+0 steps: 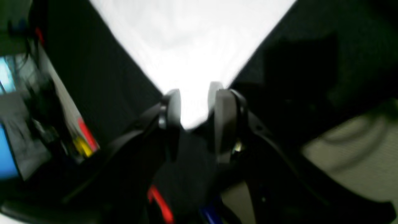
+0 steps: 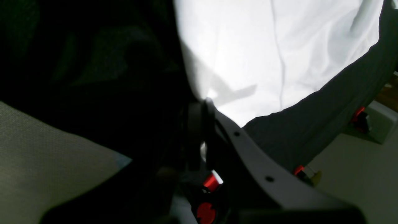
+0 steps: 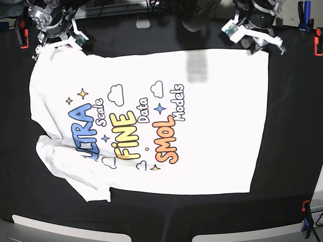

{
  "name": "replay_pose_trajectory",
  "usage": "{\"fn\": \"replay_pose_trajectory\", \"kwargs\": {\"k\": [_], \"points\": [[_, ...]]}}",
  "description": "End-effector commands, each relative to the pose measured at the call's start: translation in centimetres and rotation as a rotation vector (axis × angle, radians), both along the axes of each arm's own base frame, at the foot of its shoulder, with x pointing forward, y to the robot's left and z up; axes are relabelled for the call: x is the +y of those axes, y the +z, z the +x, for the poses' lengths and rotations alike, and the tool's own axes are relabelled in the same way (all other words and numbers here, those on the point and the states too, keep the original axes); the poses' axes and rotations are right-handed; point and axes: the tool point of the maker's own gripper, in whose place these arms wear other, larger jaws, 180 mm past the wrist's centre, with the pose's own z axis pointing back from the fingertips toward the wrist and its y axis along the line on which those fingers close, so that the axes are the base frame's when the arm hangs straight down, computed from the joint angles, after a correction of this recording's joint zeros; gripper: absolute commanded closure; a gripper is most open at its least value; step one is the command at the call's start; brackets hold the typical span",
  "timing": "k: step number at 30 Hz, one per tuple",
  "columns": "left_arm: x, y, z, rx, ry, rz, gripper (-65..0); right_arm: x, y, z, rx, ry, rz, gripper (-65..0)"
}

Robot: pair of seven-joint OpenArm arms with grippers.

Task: Layout the t-shirt on the table in an organized manner, then fold the t-shirt properly
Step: 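Grasp the hem corners with both grippers and pull the shirt taut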

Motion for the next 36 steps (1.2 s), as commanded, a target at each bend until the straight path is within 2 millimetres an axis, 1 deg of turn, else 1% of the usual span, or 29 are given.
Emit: {"fn": "replay_pose_trajectory", "kwargs": {"k": [1,4,6,8,10,12,14,18,21,23,24,25,28,30,32,34,36], "points": [[0.1,-0.2,0.1,-0.013,-0.038,0.006,-17.3,-0.4,0.6,0.6,-0.021,0.004,-0.014,0.0],[0.4,-2.8,-1.0,0.03,-0.153,0.055,-19.1,-0.4,0.6,0.5,-0.02,0.003,-0.013,0.0],[1.5,-4.3,-1.7,0.047,-0.188,0.124,-19.2,-0.4,0.6,0.5,-0.02,0.003,-0.013,0.0],[2.7,-5.2,-2.0,0.056,-0.202,0.195,-19.2,-0.4,0.6,0.5,-0.02,0.003,-0.013,0.0],[3.5,-5.6,-2.2,0.057,-0.203,0.237,-19.2,-0.4,0.6,0.5,-0.02,0.003,-0.012,0.0],[3.7,-5.7,-2.2,0.058,-0.205,0.245,-19.2,-0.4,0.6,0.5,-0.02,0.003,-0.013,0.0],[3.5,-5.6,-1.8,0.048,-0.206,0.24,-19.2,-0.4,0.6,0.6,-0.021,0.003,-0.012,0.0],[2.7,-4.8,0.6,-0.016,-0.226,0.203,-19.2,-0.4,0.6,0.5,-0.02,0.003,-0.011,0.0],[2.7,-4.6,2.1,-0.021,-0.18,0.156,-19.1,-0.4,0.6,0.5,-0.019,0.003,-0.012,0.0],[2.6,-4.7,2.2,-0.007,-0.17,0.141,-17.7,-0.4,0.6,0.5,-0.019,0.002,-0.012,0.0],[2.6,-4.9,2.0,0.004,-0.179,0.143,-15.6,-0.4,0.6,0.5,-0.019,0.002,-0.012,0.0],[2.6,-5.1,1.7,0.018,-0.182,0.146,-12.4,-0.4,0.6,0.5,-0.019,0.002,-0.013,0.0],[2.8,-5.3,1.1,0.033,-0.178,0.155,0.0,-0.4,0.6,0.6,-0.026,-0.003,-0.012,0.0],[3.1,-5.3,0.9,0.042,-0.164,0.171,0.0,-0.5,0.8,0.8,-0.046,-0.02,-0.01,0.0],[3.9,-5.2,0.9,0.054,-0.128,0.204,0.0,-0.5,0.9,0.8,-0.052,-0.022,-0.009,0.0],[4.5,-4.7,1.1,0.051,-0.087,0.228,0.0,-0.4,0.9,0.7,-0.049,-0.021,-0.008,0.0],[4.4,-3.9,1.5,0.025,-0.061,0.22,0.0,-0.3,0.9,0.4,-0.043,-0.018,-0.006,0.0]]}}
